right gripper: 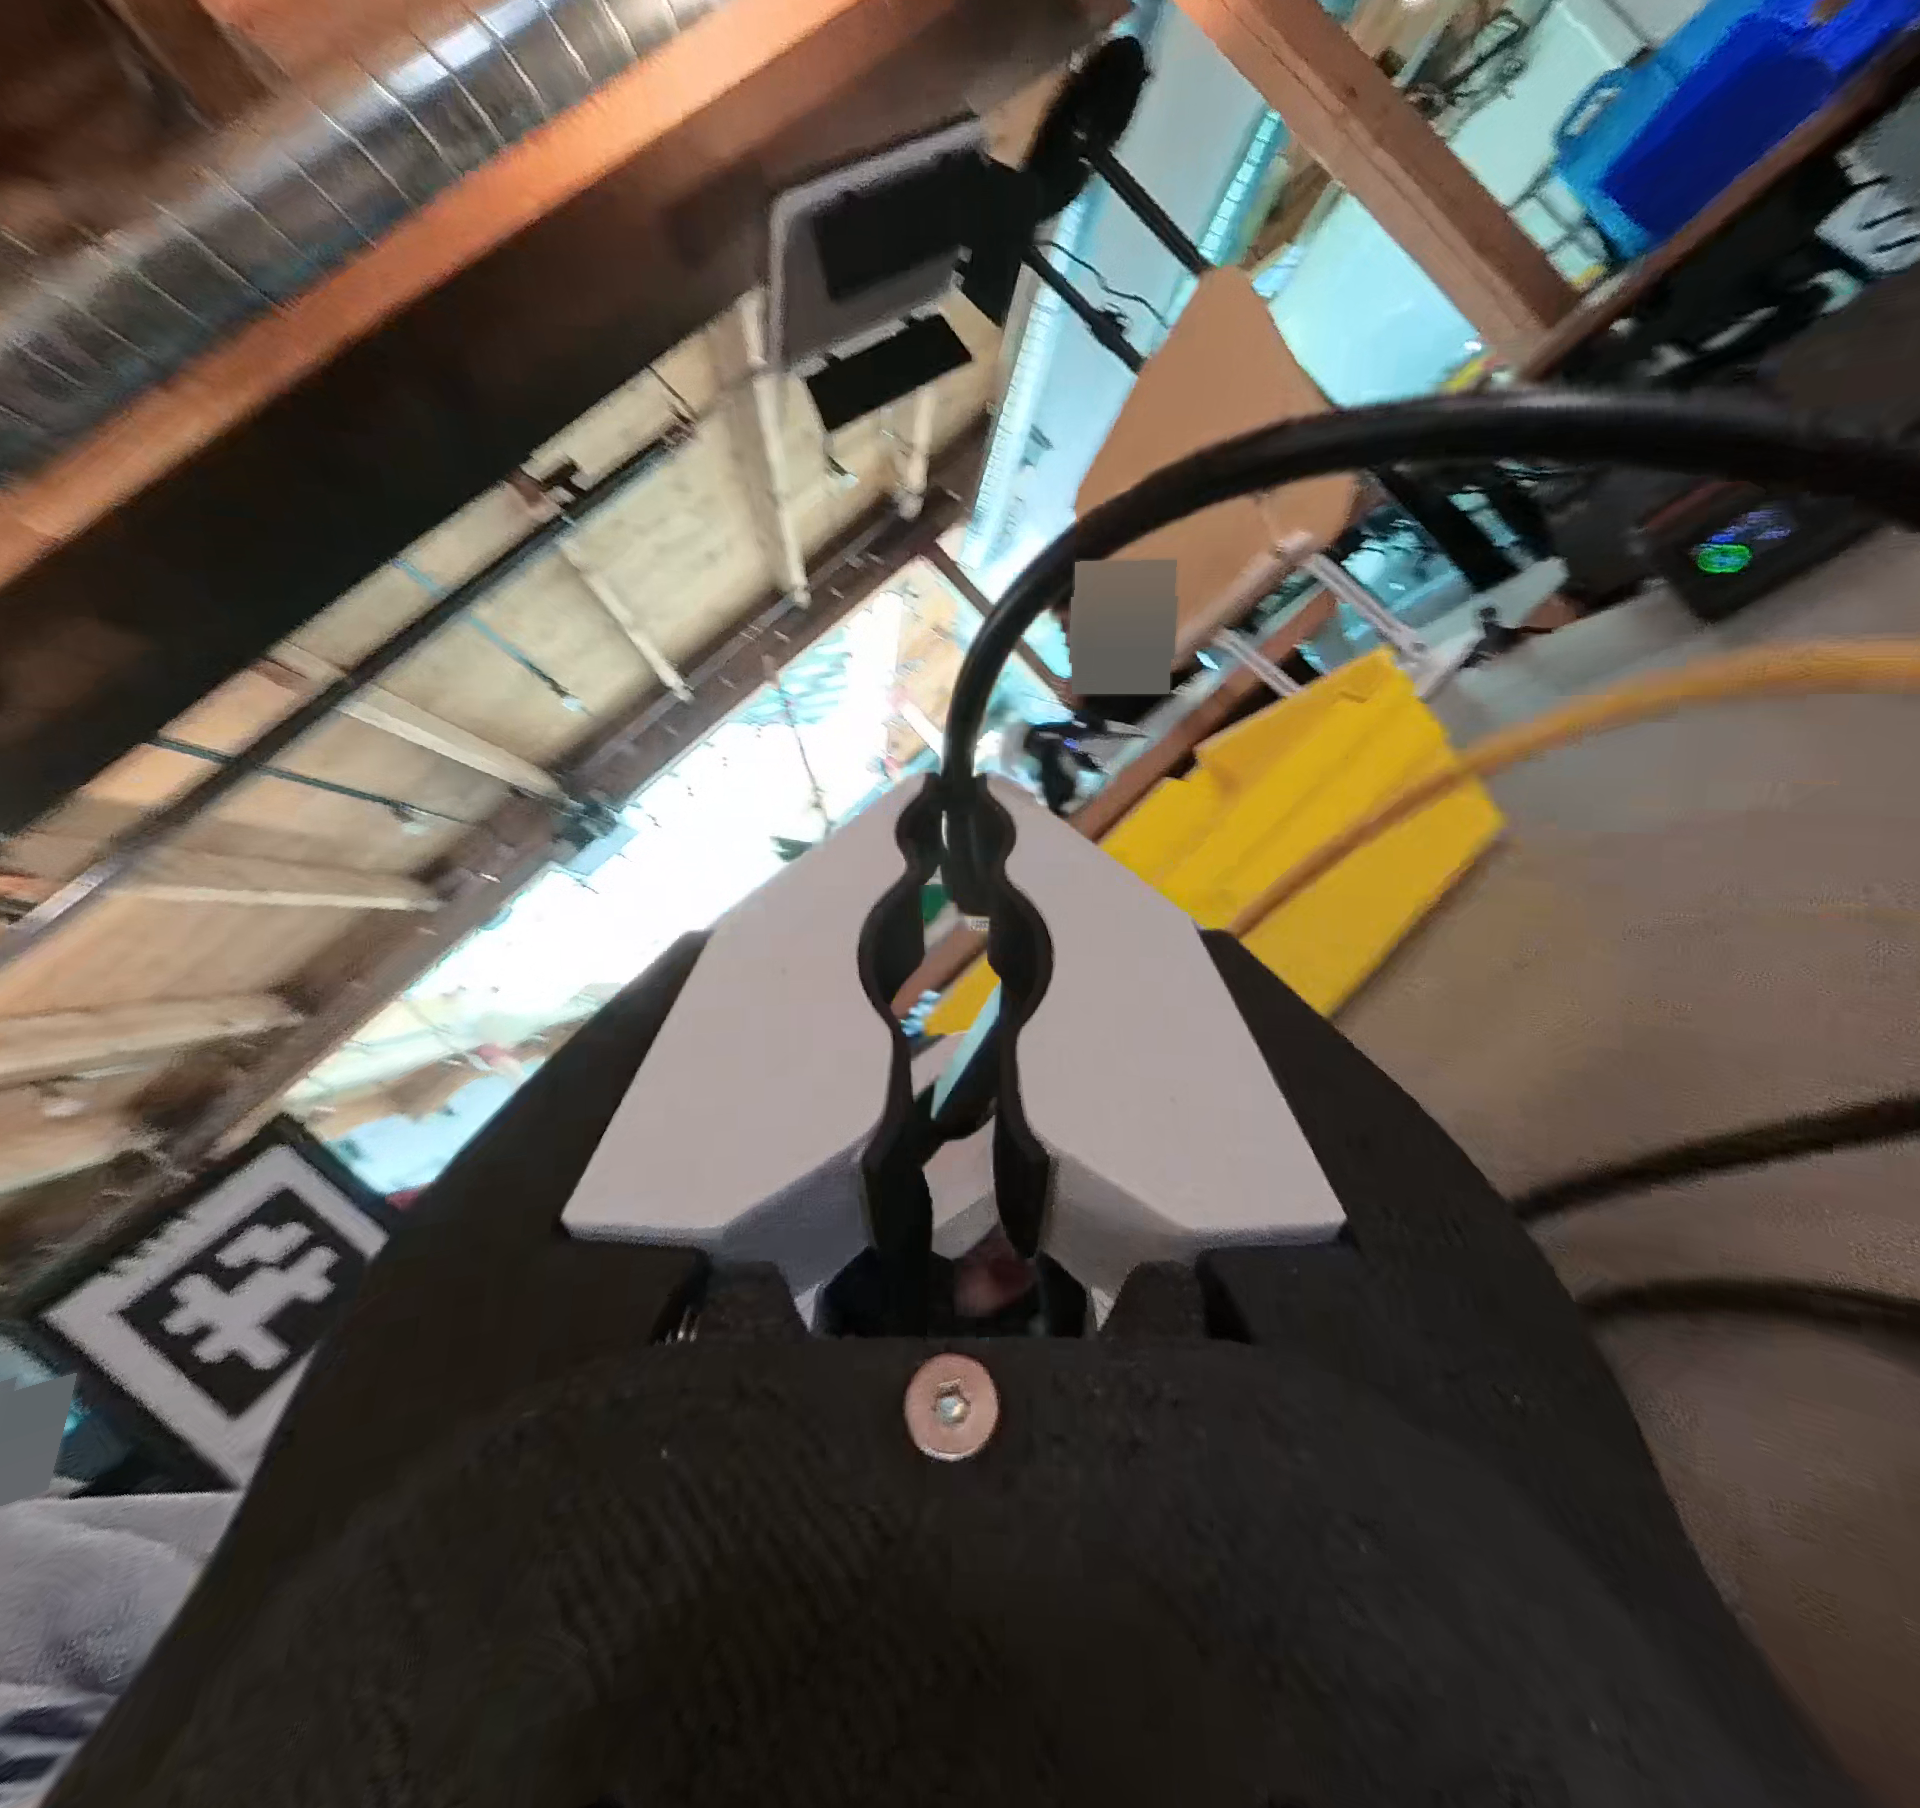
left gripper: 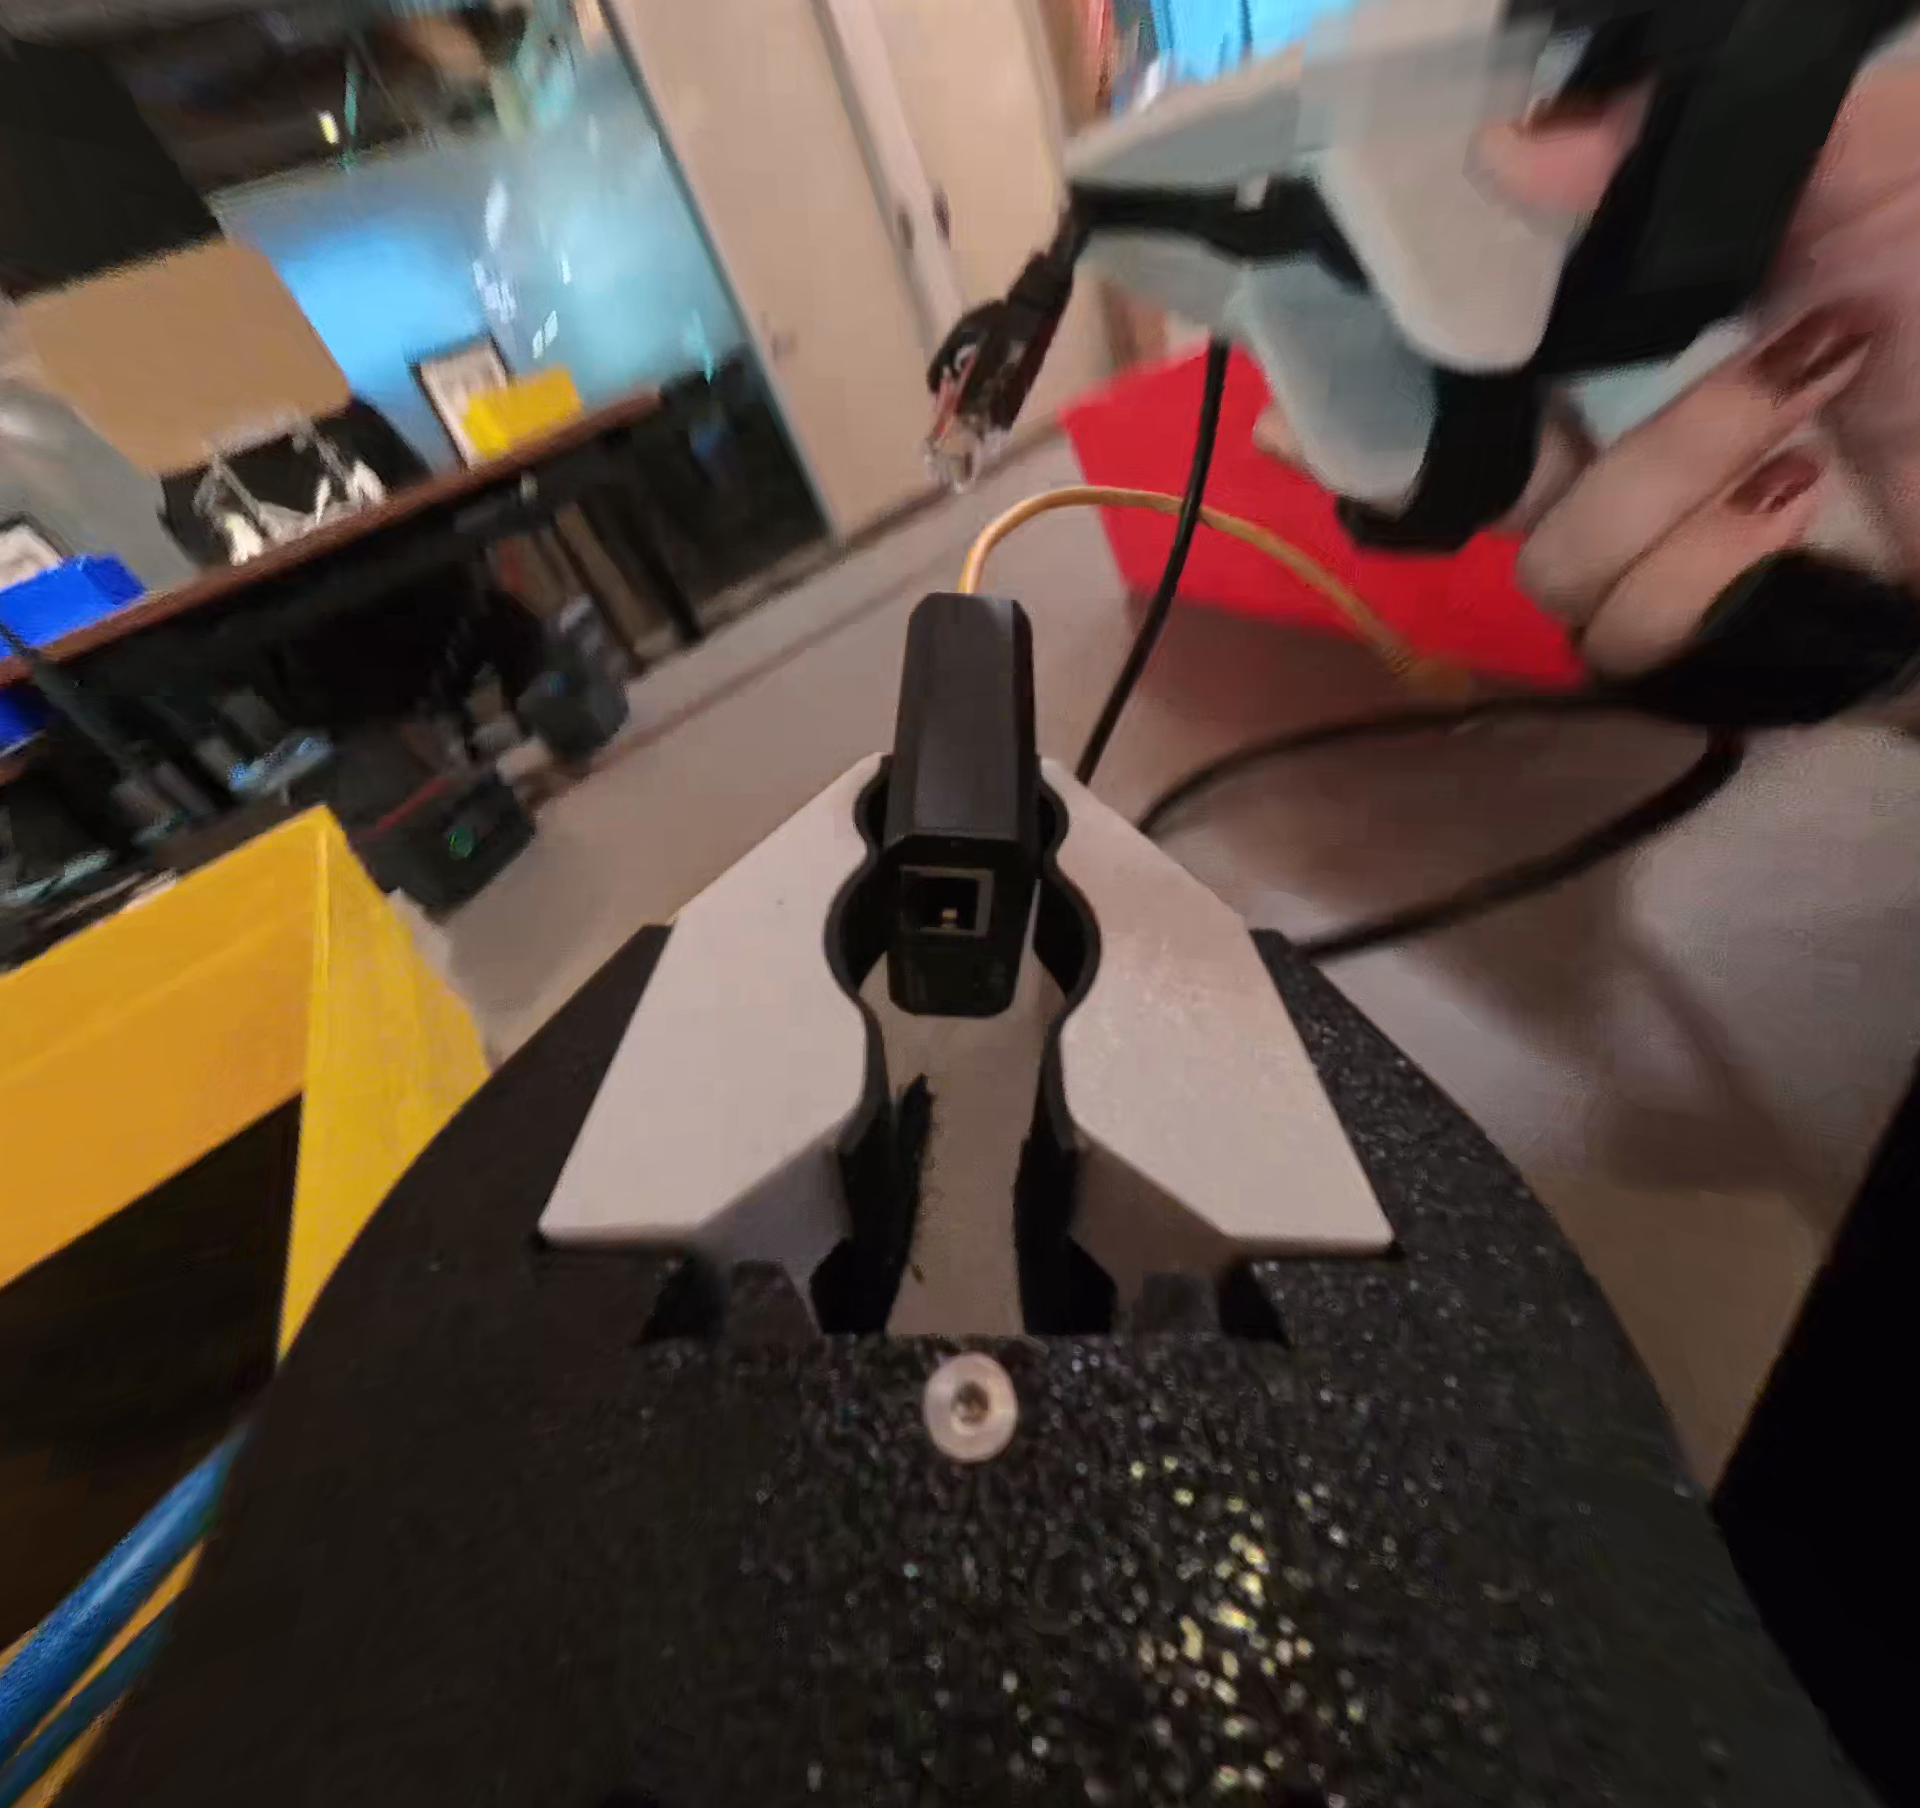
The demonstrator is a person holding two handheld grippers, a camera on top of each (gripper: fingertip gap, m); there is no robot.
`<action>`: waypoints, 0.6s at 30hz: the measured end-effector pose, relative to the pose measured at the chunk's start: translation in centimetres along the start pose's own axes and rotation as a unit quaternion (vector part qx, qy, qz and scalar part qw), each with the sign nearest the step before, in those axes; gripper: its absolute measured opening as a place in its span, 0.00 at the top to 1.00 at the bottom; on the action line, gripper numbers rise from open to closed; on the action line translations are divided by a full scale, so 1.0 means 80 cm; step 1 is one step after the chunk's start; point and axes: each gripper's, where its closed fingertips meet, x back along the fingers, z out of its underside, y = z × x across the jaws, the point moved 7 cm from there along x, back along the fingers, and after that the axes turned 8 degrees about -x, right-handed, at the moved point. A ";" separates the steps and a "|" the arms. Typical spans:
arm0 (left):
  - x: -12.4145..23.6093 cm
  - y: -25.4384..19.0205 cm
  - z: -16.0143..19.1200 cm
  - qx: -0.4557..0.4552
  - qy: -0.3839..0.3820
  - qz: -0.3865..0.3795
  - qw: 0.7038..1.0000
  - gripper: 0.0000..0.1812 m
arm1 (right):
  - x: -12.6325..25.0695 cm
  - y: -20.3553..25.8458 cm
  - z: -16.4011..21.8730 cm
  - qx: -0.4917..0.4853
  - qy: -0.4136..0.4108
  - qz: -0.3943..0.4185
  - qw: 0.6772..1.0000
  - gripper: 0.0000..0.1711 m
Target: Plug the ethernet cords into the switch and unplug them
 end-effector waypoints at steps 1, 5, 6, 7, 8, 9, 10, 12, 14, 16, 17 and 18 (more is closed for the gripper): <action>0.005 0.002 -0.011 0.018 -0.042 0.006 0.999 0.88 | -0.002 0.011 -0.001 -0.014 -0.004 -0.018 1.000 0.99; 0.027 0.011 -0.053 0.048 -0.185 0.028 0.981 0.88 | -0.009 0.051 0.002 -0.027 0.011 -0.056 0.998 0.99; 0.033 0.013 -0.063 0.042 -0.210 0.029 0.976 0.88 | -0.011 0.060 0.003 -0.024 0.021 -0.062 0.998 0.99; 0.038 0.014 -0.071 0.032 -0.226 0.031 0.973 0.88 | -0.012 0.069 0.005 -0.022 0.032 -0.069 0.997 0.99; 0.042 0.015 -0.078 0.021 -0.237 0.030 0.971 0.88 | -0.013 0.078 0.005 -0.020 0.039 -0.076 0.996 0.99; 0.046 0.015 -0.084 0.010 -0.246 0.029 0.969 0.88 | -0.013 0.085 0.005 -0.018 0.042 -0.083 0.995 0.99; 0.048 0.015 -0.089 -0.004 -0.252 0.027 0.967 0.88 | -0.013 0.092 0.004 -0.017 0.047 -0.088 0.995 0.99; 0.052 0.016 -0.096 -0.039 -0.251 0.013 0.967 0.88 | -0.012 0.101 0.002 -0.017 0.057 -0.096 0.994 0.99; 0.053 0.016 -0.101 -0.079 -0.245 -0.004 0.966 0.88 | -0.011 0.105 0.000 -0.016 0.067 -0.099 0.993 0.99; 0.055 0.014 -0.104 -0.116 -0.241 -0.012 0.964 0.88 | -0.010 0.106 -0.001 -0.018 0.076 -0.101 0.992 0.99; 0.056 0.014 -0.104 -0.135 -0.236 -0.018 0.962 0.89 | -0.010 0.106 -0.001 -0.021 0.082 -0.104 0.991 0.99; 0.057 0.013 -0.105 -0.152 -0.234 -0.023 0.960 0.89 | -0.010 0.106 -0.002 -0.026 0.089 -0.108 0.990 0.99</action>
